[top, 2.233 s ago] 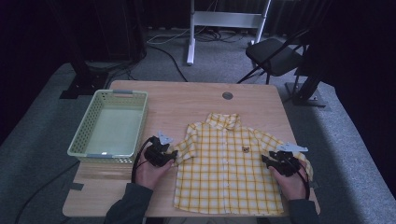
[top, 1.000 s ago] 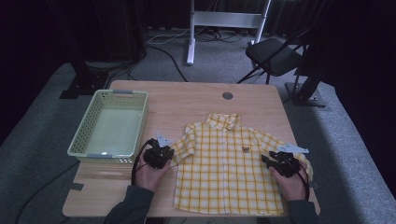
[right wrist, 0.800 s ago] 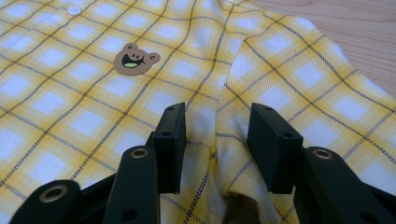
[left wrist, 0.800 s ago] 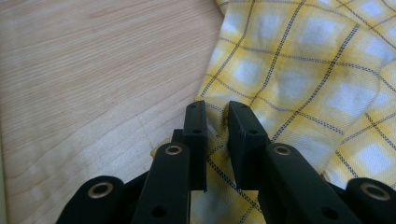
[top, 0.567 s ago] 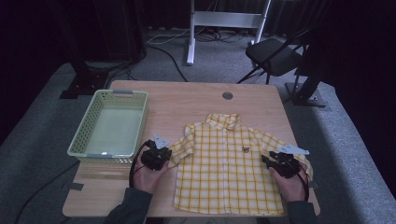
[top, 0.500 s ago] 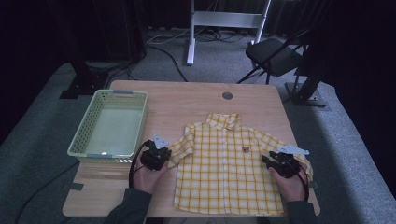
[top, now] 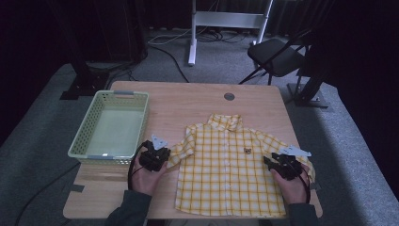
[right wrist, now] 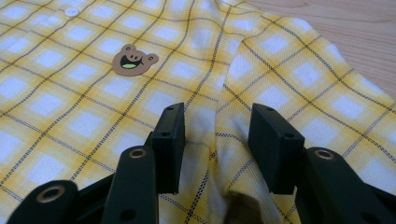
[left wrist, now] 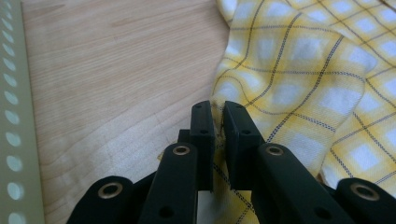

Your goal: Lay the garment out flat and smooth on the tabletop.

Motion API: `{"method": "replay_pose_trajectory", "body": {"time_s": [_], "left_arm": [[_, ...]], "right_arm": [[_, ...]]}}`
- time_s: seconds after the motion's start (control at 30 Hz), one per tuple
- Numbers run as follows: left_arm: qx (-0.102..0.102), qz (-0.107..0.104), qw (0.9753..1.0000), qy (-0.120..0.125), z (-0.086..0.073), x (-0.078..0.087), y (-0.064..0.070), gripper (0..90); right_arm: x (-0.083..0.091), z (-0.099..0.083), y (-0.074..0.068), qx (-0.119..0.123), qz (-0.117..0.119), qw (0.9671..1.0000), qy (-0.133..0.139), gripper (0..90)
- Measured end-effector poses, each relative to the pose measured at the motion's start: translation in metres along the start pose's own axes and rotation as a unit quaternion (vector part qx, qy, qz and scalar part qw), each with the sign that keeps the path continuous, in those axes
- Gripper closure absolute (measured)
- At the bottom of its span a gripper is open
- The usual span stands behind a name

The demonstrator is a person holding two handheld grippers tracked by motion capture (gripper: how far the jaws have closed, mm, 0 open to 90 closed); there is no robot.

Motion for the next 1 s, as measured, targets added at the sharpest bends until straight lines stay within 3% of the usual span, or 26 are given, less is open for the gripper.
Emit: {"method": "replay_pose_trajectory", "body": {"time_s": [1.0], "left_arm": [[0.011, 0.000, 0.9999, 0.008, -0.0019, 0.0087, -0.0021, 85.4]], "right_arm": [[0.0002, -0.0003, 0.0004, -0.003, -0.008, 1.0000, 0.000, 53.1]]}}
Point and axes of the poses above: each handheld gripper's, and its own axes: x roughly backward along the jaws, z roughly out of its top, y roughly to its right, the point moved 10 cm from there along -x, roughly forward along the jaws, and after that the axes turned 12 degrees about -z, right-handed, at the moved point
